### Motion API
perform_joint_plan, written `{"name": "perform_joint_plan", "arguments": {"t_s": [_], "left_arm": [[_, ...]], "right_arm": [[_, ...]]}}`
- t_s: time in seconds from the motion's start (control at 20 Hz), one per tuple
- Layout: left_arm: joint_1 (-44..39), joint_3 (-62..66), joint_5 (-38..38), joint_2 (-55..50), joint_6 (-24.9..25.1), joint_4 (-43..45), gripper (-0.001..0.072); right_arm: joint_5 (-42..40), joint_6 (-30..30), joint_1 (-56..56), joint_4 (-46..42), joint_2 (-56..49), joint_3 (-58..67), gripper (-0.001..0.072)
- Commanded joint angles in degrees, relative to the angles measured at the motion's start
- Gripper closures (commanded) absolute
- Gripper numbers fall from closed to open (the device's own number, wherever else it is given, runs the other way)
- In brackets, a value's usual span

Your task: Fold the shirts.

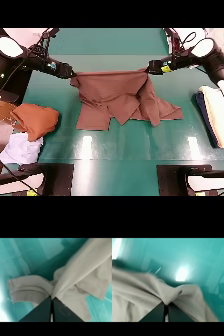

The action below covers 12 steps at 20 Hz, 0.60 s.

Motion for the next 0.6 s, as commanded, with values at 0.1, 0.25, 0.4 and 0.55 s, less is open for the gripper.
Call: {"name": "perform_joint_plan", "arguments": {"t_s": [0.1,0.25,0.4,0.55], "left_arm": [[0.2,-0.5,5.9,-1.0,-0.4,3.0,0.0224],[0.2,0.8,3.8,-0.9,-3.5,7.8,0.0088],[0.2,0.8,-0.8,-1.0,-3.8,7.8,0.0088],[0.1,-6.1,-1.6,-1.0,-5.2,3.8,0.0088]], "right_arm": [[-1.1,0.0,-4.8,-0.2,-1.9,-0.7,0.022],[8.5,-2.6,-9.4,-0.2,1.1,-0.7,0.0221],[17.7,-3.7,-13.3,-0.3,4.2,-0.7,0.0221],[21.4,-4.2,-15.1,-0.5,7.3,-1.3,0.0222]]}}
